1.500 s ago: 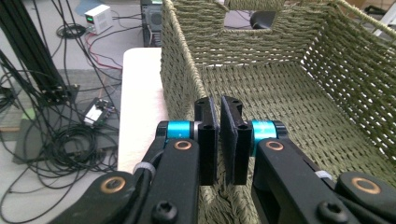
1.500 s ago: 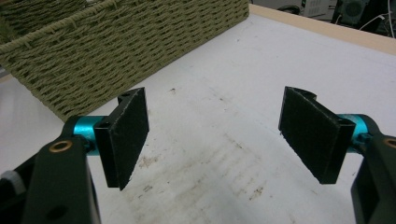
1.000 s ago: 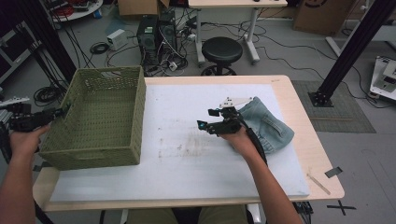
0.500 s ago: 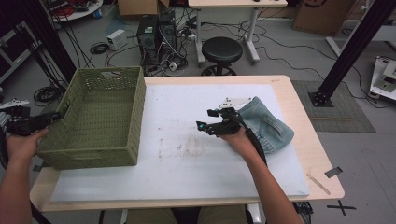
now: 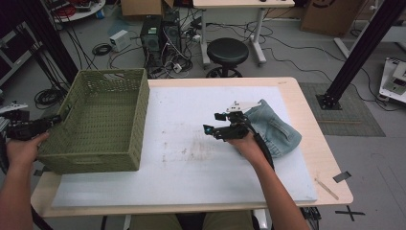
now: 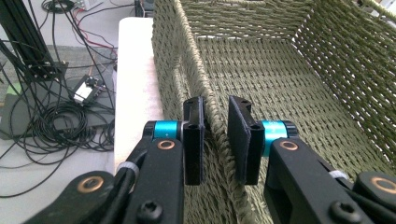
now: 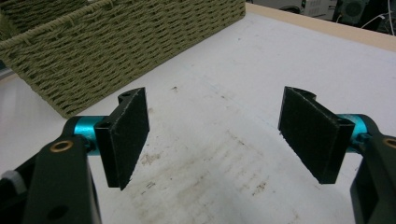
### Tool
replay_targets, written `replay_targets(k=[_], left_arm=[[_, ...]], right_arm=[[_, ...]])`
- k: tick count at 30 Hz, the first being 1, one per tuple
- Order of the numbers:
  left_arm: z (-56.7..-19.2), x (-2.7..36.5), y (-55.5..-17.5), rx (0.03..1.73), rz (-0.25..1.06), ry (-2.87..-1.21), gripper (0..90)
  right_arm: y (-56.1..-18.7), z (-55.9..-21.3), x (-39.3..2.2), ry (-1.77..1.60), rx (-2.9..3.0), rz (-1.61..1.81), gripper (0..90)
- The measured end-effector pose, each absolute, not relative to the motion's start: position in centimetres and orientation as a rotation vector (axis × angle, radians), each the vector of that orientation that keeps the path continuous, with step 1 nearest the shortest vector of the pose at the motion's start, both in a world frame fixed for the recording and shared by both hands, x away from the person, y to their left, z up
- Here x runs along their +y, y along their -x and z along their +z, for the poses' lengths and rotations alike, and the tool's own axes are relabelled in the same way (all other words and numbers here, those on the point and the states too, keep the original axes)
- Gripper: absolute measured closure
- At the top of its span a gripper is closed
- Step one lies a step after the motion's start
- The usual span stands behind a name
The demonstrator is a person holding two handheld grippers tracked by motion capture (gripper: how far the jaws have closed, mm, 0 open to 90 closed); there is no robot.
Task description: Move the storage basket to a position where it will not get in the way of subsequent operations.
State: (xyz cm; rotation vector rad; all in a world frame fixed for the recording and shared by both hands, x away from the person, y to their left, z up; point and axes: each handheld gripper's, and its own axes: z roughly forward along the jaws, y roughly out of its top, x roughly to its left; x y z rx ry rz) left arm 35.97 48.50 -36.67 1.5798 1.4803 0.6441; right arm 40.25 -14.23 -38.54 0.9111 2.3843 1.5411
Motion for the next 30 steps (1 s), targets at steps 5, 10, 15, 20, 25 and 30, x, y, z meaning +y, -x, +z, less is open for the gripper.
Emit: replay_targets(k=[5, 10, 15, 20, 25, 30], left_arm=[[-36.8, 48.5, -35.9, 1.483, 0.637, -1.554, 76.2], [-36.8, 48.4, -35.9, 1.486, 0.642, -1.547, 76.3], [-36.8, 48.6, -35.8, 1.483, 0.626, -1.532, 75.6], [-36.3, 49.0, -35.1, 1.496, 0.684, -1.442, 50.4], [-35.2, 49.1, -34.0, 1.43, 0.733, -1.379, 37.3], [-33.8, 48.3, -33.0, 1.304, 0.76, -1.309, 24.8]], right_arm=[[-40.2, -38.4, -14.6, -0.912, 2.377, 1.545, 24.9], [-40.3, -38.4, -14.6, -0.917, 2.374, 1.541, 24.9], [-40.2, -38.4, -14.6, -0.913, 2.377, 1.538, 24.9], [-40.1, -38.3, -15.2, -0.914, 2.368, 1.515, 24.9], [-39.8, -38.4, -16.5, -0.918, 2.356, 1.425, 24.0], [-39.4, -38.6, -18.3, -0.946, 2.344, 1.355, 21.4]])
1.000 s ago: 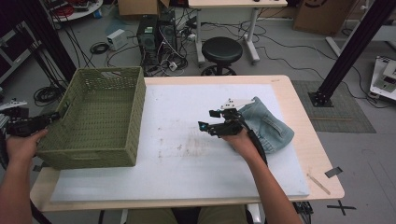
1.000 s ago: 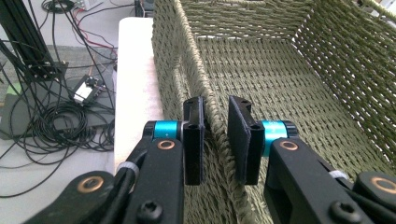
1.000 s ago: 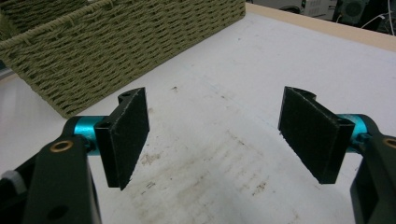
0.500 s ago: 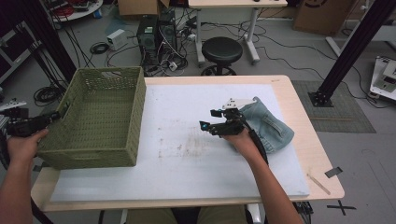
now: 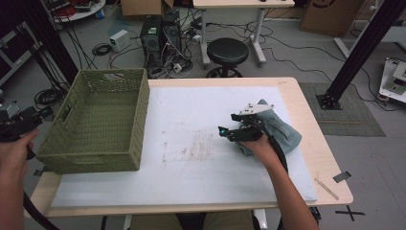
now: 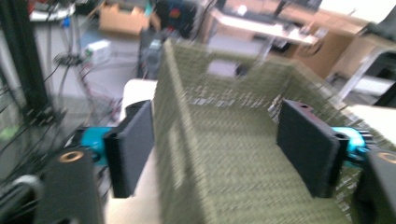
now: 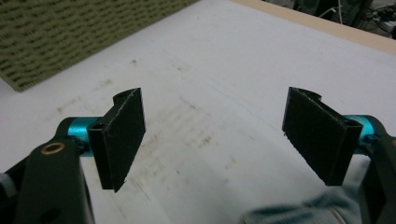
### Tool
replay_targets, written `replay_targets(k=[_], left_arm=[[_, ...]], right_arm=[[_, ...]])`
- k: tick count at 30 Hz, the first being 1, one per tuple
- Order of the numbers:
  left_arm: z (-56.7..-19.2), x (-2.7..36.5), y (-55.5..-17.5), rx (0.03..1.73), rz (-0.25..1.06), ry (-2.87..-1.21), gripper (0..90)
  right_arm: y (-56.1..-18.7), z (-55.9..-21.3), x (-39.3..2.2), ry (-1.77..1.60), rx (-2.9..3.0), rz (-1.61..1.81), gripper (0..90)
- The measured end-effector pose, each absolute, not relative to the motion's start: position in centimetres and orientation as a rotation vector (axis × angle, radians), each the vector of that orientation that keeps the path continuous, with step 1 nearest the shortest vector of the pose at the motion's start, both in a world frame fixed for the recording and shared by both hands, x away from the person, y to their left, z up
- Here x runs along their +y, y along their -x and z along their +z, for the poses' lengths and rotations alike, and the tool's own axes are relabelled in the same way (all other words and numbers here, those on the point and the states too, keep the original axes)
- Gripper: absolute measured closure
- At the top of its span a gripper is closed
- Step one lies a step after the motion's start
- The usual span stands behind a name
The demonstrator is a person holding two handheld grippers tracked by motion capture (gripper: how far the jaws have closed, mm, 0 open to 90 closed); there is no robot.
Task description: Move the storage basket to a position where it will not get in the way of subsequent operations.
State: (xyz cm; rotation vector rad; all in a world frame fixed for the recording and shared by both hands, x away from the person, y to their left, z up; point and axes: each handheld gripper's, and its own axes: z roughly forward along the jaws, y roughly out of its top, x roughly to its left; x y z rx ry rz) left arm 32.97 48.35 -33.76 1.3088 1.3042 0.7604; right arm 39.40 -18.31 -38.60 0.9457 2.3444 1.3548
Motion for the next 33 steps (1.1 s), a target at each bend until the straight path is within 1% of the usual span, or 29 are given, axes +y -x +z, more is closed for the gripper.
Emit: replay_targets(k=[8, 15, 26, 33], left_arm=[[-30.9, 44.4, -32.6, 1.107, 0.757, -1.354, 24.4], [-29.6, 38.9, -32.9, 0.976, 0.71, -1.386, 24.4], [-30.2, 28.7, -35.2, 0.876, 0.628, -1.502, 24.4], [-30.6, 23.1, -36.4, 0.808, 0.549, -1.52, 24.3]], right_arm=[[-38.8, -38.2, -20.7, -0.962, 2.319, 1.343, 21.0], [-38.3, -38.0, -22.6, -0.984, 2.308, 1.327, 20.9], [-37.3, -37.3, -26.1, -0.989, 2.239, 1.305, 20.9], [-37.3, -37.5, -27.7, -1.028, 2.229, 1.291, 20.9]])
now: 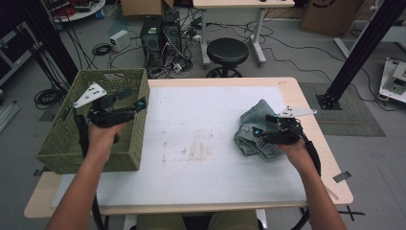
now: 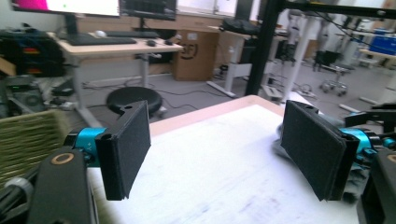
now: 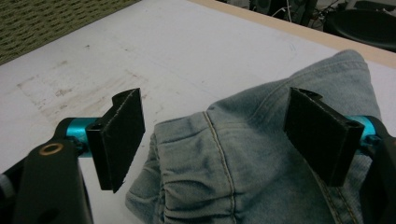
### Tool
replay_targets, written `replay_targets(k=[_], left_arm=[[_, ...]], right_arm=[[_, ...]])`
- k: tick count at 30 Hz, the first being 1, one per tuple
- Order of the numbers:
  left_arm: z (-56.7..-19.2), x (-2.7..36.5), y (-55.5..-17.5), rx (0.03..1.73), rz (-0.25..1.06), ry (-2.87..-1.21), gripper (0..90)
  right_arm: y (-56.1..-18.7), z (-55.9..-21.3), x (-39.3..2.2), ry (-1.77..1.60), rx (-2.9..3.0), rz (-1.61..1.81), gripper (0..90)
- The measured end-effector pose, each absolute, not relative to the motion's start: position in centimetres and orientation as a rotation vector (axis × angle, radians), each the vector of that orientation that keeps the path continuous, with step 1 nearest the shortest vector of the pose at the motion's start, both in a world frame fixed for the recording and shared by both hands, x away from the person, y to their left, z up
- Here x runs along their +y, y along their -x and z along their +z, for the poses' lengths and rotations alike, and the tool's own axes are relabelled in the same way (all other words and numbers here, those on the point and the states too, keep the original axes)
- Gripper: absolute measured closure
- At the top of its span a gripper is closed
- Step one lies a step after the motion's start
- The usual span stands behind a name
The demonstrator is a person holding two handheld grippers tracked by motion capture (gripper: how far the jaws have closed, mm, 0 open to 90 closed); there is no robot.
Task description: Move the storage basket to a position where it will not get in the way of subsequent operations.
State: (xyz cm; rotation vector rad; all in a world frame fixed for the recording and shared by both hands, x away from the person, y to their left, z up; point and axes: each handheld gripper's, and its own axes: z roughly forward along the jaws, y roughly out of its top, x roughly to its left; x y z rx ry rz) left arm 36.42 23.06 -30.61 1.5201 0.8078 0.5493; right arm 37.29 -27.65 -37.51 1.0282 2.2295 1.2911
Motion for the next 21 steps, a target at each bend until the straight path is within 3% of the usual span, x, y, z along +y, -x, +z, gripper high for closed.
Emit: replay_targets(k=[11, 21], left_arm=[[-33.1, 16.0, -38.1, 0.745, 0.492, -1.544, 24.4], [-37.0, 14.3, -38.6, 0.756, 0.487, -1.607, 24.4]], right_arm=[[-37.6, -37.8, -27.9, -1.061, 2.231, 1.304, 20.9], [-37.8, -38.3, -27.7, -1.06, 2.244, 1.317, 20.9]])
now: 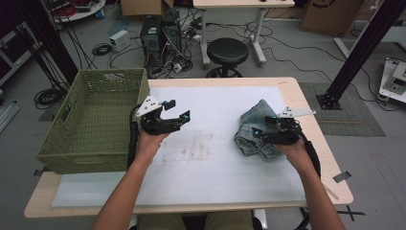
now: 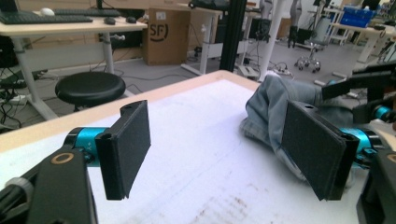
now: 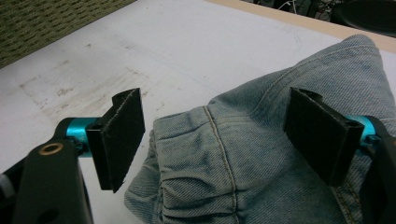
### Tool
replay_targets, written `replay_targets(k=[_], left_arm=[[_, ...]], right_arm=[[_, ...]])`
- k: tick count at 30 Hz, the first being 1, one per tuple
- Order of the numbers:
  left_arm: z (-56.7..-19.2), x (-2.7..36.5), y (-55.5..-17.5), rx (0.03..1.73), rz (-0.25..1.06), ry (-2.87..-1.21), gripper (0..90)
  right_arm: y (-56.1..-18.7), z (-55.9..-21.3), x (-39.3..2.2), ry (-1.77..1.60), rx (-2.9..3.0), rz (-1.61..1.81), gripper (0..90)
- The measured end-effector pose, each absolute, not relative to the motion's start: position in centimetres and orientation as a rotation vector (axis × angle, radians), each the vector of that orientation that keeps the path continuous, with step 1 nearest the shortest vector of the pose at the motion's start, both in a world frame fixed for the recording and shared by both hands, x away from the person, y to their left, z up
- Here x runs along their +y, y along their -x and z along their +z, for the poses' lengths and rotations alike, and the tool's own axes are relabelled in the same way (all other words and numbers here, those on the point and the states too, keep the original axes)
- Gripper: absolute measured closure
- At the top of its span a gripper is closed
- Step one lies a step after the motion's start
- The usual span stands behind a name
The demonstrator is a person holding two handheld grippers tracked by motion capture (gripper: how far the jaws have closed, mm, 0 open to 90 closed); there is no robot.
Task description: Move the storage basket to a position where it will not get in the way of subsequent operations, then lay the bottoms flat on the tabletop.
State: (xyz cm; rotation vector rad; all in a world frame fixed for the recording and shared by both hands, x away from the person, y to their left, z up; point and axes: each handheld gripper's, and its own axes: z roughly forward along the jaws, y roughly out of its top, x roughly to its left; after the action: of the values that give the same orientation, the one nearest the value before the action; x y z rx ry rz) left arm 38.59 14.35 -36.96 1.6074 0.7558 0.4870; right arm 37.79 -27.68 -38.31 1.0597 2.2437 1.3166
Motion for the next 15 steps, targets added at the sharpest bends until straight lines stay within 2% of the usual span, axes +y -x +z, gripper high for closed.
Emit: replay_targets(k=[15], left_arm=[[-38.6, 14.0, -38.3, 0.772, 0.472, -1.639, 24.8]], right_arm=[[-37.6, -38.3, -28.0, -1.077, 2.218, 1.309, 21.0]])
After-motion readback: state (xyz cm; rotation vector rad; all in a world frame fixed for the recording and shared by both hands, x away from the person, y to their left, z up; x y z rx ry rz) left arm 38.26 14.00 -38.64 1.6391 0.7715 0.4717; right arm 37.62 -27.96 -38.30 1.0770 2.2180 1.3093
